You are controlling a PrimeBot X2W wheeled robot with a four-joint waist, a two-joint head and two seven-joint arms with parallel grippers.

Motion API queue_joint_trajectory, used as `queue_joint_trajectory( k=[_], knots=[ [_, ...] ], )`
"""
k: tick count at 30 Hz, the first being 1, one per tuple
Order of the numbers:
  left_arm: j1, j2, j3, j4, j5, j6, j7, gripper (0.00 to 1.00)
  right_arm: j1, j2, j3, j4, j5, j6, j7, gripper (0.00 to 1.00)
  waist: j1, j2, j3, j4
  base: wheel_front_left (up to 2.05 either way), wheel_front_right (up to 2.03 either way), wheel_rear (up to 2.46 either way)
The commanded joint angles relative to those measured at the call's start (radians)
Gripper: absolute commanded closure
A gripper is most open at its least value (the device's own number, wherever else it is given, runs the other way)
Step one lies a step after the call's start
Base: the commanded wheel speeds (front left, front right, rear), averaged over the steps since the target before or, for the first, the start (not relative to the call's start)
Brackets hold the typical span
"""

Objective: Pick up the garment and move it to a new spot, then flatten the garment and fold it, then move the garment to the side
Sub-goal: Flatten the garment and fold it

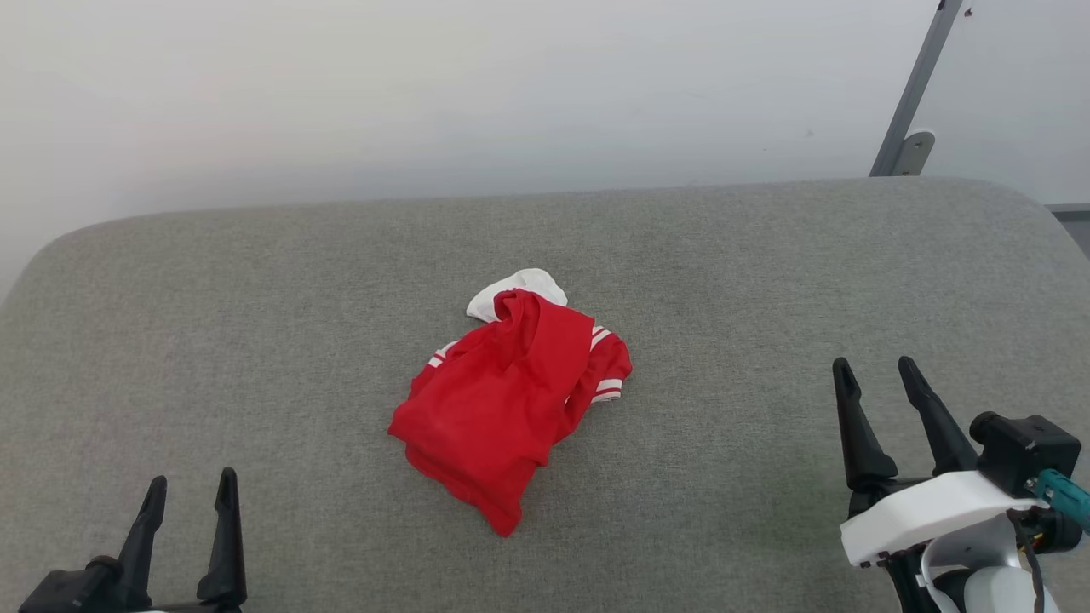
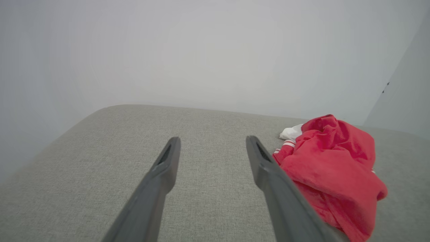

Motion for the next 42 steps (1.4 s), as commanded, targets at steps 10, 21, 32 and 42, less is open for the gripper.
queue_joint_trajectory(
  k=[10, 21, 32, 42],
  knots=[
    [-0.023, -0.028, 0.034, 0.004, 0.042, -0.033, -0.005, 0.0, 0.021, 0.007, 0.016, 0.006, -0.009, 0.0, 0.001, 0.0, 0.0, 0.0, 0.005, 0.008, 0.0, 0.0, 0.0],
    [-0.045, -0.043, 0.039, 0.003, 0.049, -0.046, -0.005, 0.0, 0.038, 0.01, 0.049, 0.005, 0.006, 0.0, 0.017, 0.0, 0.0, 0.0, 0.002, 0.043, 0.0, 0.0, 0.0],
    [-0.084, -0.054, -0.002, 0.031, 0.043, -0.049, -0.005, 0.0, -0.067, -0.022, 0.155, 0.053, 0.043, 0.0, 0.147, 0.0, 0.0, 0.0, 0.026, 0.184, 0.0, 0.0, 0.0],
    [-0.149, -0.072, -0.063, 0.041, 0.021, -0.05, -0.005, 0.0, -0.24, -0.101, 0.328, 0.183, 0.108, 0.0, 0.386, 0.0, 0.0, 0.0, 0.092, 0.31, 0.0, 0.0, 0.0]
  ],
)
